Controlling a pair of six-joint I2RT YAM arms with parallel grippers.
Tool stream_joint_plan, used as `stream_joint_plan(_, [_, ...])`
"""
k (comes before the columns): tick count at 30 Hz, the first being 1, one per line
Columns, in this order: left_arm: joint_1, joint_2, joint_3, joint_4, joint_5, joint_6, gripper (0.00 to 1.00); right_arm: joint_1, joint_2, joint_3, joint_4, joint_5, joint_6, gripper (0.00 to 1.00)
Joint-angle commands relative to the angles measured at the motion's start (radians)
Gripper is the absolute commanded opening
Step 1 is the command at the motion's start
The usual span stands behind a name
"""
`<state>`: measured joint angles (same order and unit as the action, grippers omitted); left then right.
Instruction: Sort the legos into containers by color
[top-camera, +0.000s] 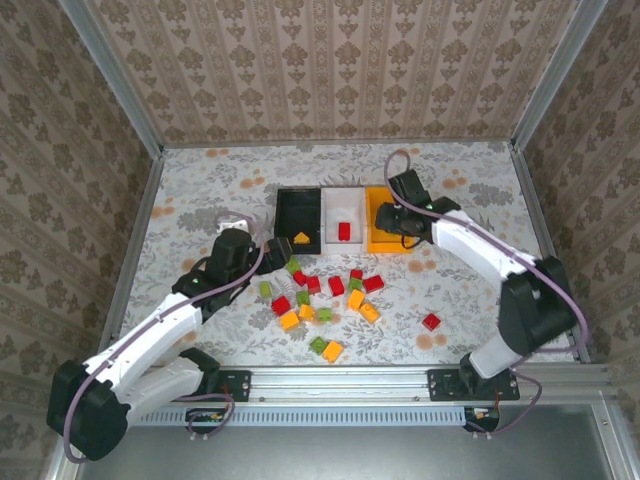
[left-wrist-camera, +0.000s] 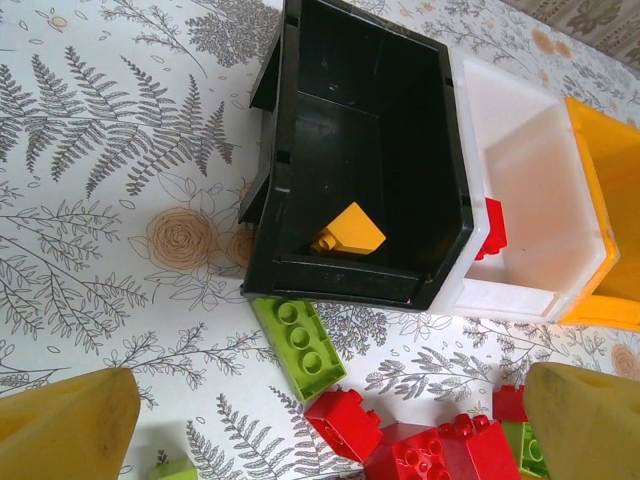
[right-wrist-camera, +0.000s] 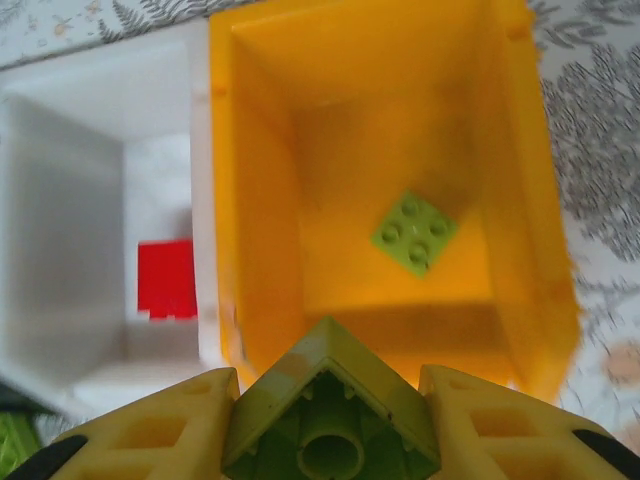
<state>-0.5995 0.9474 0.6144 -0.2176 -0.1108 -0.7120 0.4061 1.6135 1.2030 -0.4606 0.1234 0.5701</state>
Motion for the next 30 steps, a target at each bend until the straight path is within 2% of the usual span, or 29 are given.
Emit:
stream_joint_plan(1, [0.007,-0.026,-0.017,-0.043,-0.007,-0.018,1.00,-0.006,0.121,0.105,0.010,0.091,-0.031,0.38])
stream_joint_plan(5, [0.009,-0.035,-0.026,-0.051,0.008,-0.027,1.00,-0.016,0.227,0.185,-0.004,0.108,-0.032,0.39])
stream_joint_plan(9, [0.010,-0.050,-0.033,-0.055,0.010,-0.030,1.00,-0.018,0.267,0.213,-0.010,0.128,-0.018,0.44])
stream_joint_plan(15, [0.012,-0.067,-0.027,-0.064,0.003,-0.020,1.00,-0.019,0.270,0.217,-0.008,0.112,0.009,0.62])
stream_joint_plan(18, [0.014,-0.070,-0.020,-0.072,0.003,-0.013,1.00,-0.019,0.233,0.203,0.000,0.105,0.010,0.68])
stream_joint_plan(23, [0.015,-0.070,0.003,-0.091,0.012,0.001,1.00,-0.011,0.117,0.143,0.010,0.079,0.016,0.70])
stream_joint_plan(30, [0.018,-0.072,0.021,-0.106,0.025,0.003,1.00,0.044,-0.110,-0.061,-0.043,0.025,0.028,0.71])
